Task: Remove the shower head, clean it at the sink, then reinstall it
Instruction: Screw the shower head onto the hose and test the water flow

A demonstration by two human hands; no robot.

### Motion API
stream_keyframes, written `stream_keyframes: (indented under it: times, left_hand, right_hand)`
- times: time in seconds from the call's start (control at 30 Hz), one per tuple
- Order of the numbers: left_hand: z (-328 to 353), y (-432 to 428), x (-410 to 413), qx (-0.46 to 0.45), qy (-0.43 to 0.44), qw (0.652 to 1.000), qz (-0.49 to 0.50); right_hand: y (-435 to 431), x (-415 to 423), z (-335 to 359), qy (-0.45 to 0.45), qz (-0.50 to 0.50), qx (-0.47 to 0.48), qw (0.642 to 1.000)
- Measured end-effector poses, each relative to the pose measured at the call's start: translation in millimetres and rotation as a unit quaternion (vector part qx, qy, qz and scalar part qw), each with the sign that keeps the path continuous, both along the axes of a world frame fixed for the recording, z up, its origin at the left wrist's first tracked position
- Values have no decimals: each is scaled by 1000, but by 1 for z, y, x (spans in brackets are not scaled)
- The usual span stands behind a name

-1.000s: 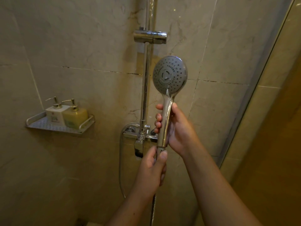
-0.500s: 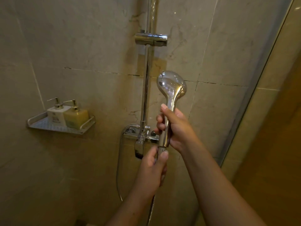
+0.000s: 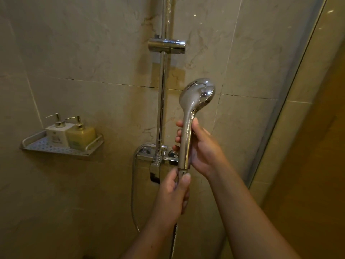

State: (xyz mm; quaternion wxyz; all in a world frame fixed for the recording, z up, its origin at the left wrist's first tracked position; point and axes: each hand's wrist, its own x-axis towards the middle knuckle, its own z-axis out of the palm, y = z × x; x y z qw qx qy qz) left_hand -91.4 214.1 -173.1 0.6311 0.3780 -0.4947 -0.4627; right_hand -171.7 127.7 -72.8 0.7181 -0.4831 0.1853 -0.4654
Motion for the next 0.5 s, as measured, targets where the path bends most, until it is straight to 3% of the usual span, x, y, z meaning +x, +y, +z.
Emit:
stream_keyframes:
  times: [0.17, 0.37, 0.5]
  left_hand:
    - [2, 0, -3, 16, 4, 1000, 12]
    - [0, 4, -3, 35, 5, 999, -2]
    - [-1, 2, -2, 39, 8, 999, 9]
  right_hand:
    - [-3, 5, -6, -37, -50, -4, 998]
    - [-9, 7, -12, 45, -55, -48, 996]
    - [-13, 7, -11, 25, 7, 27, 999]
